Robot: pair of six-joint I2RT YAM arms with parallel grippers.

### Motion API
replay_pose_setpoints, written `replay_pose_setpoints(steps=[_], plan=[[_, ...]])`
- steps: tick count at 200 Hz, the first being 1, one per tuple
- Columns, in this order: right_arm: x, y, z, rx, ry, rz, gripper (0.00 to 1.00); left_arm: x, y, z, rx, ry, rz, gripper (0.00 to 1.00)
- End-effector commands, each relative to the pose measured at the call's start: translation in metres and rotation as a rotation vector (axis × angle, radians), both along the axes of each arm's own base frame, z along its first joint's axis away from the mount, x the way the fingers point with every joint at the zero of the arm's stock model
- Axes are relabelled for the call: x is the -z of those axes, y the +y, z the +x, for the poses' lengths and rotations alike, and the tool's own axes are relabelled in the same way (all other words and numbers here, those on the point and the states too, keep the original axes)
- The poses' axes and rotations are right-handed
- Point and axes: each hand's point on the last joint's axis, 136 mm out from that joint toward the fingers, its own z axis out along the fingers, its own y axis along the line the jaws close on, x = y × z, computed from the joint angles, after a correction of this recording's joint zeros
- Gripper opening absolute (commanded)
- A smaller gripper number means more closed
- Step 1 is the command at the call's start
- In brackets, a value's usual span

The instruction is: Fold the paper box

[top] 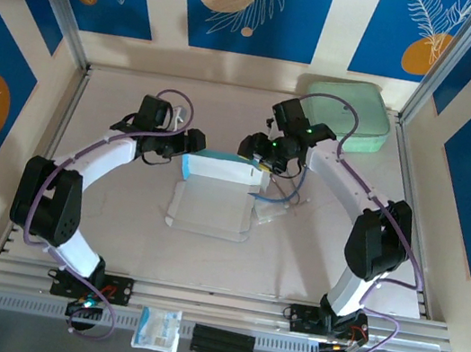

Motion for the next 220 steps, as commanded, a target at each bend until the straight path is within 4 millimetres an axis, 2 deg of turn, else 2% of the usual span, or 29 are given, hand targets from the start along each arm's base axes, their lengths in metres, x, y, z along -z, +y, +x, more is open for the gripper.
replay_pose_setpoints(steps=[1, 39, 72, 87, 112, 144, 176, 190, 197, 204, 220], plan=[[0.003, 0.009, 0.000, 0.000, 0.027, 0.060, 0.65, 0.007, -0.003, -0.005, 0.023, 0.014, -0.021, 0.76], [0.017, 0.023, -0.004, -0.022, 0.061, 0.071, 0.65, 0.012, -0.010, -0.007, 0.033, 0.021, -0.058, 0.74], [0.027, 0.002, -0.006, 0.019, 0.023, -0.144, 0.73, 0.015, -0.011, -0.011, 0.040, 0.019, -0.042, 0.73], [0.025, 0.002, -0.005, 0.025, 0.016, -0.109, 0.74, 0.016, -0.013, -0.012, 0.050, 0.017, -0.041, 0.73], [0.026, 0.014, -0.001, 0.036, 0.034, 0.023, 0.54, 0.013, -0.018, -0.013, 0.066, 0.009, -0.049, 0.72], [0.028, 0.019, 0.002, 0.041, 0.020, 0.018, 0.48, 0.014, -0.022, -0.016, 0.077, 0.011, -0.049, 0.71], [0.023, 0.011, -0.001, 0.044, -0.022, -0.040, 0.38, 0.019, -0.018, -0.016, 0.057, 0.012, -0.029, 0.71], [0.016, 0.007, -0.007, 0.036, -0.044, -0.047, 0.44, 0.021, -0.015, -0.016, 0.048, 0.009, -0.004, 0.71], [0.014, 0.002, -0.013, 0.035, -0.052, -0.060, 0.54, 0.021, -0.013, -0.015, 0.045, 0.006, 0.013, 0.71], [0.012, -0.001, -0.018, 0.032, -0.062, -0.073, 0.59, 0.023, -0.012, -0.015, 0.044, 0.005, 0.030, 0.71], [0.012, -0.009, -0.036, 0.009, -0.092, -0.112, 0.62, 0.024, -0.011, -0.016, 0.050, 0.005, 0.048, 0.71]])
